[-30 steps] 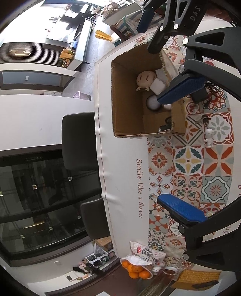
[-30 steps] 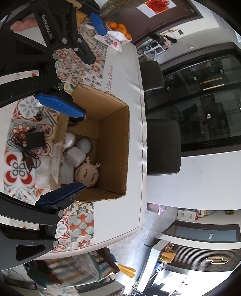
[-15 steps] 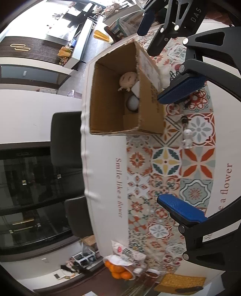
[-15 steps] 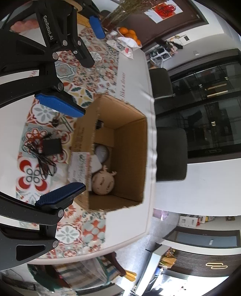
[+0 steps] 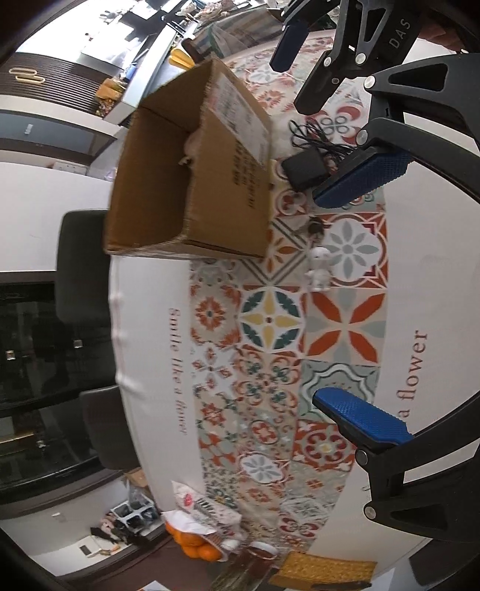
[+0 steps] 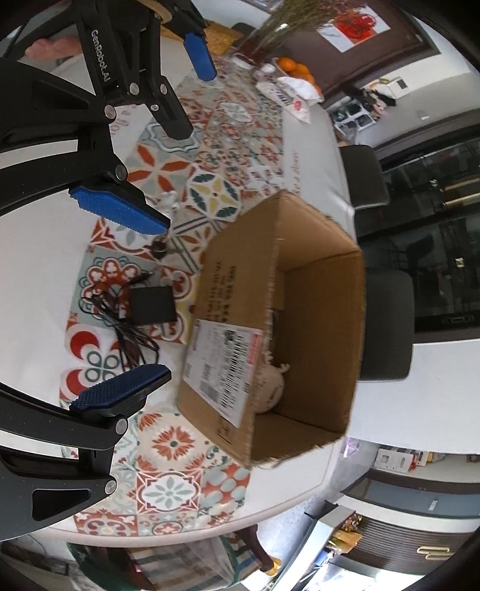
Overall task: Organize rigid objects
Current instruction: 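Withdraw both tools from the box toward the remaining items, then grasp the black power adapter with cable using the right tool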
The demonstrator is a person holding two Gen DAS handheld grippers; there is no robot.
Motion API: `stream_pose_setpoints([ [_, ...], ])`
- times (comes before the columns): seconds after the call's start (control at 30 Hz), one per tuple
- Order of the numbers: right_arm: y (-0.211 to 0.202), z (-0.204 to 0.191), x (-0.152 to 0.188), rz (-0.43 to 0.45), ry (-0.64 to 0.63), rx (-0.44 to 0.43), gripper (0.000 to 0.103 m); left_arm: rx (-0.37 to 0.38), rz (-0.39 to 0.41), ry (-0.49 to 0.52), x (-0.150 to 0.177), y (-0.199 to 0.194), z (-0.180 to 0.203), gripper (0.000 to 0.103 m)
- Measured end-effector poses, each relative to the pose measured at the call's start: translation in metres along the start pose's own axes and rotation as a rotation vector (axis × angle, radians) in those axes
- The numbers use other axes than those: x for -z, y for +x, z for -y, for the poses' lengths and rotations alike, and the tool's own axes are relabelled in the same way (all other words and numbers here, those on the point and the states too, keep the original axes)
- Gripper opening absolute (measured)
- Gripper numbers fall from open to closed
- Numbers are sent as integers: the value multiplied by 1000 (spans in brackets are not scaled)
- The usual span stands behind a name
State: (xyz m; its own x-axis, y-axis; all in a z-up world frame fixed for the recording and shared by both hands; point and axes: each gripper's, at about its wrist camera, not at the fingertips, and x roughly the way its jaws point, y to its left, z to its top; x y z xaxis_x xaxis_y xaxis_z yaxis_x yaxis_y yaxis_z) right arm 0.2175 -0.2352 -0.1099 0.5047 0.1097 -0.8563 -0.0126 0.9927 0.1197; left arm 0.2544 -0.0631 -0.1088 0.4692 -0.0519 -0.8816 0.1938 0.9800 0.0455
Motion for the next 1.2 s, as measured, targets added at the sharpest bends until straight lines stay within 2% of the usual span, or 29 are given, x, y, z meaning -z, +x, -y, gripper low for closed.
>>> stream_pose_setpoints([
  [0.37,34,-5,10,-73,-61,-4,72,-32,-98,-11,22,37,-3,99],
  [0.77,86,-12,10,-160,-121,-5,64,-73,-138,2,26,66,-1,99],
  [1.2,130,-7,13,-231,-134,17,57,-72,-181,9,22,91,8,99],
])
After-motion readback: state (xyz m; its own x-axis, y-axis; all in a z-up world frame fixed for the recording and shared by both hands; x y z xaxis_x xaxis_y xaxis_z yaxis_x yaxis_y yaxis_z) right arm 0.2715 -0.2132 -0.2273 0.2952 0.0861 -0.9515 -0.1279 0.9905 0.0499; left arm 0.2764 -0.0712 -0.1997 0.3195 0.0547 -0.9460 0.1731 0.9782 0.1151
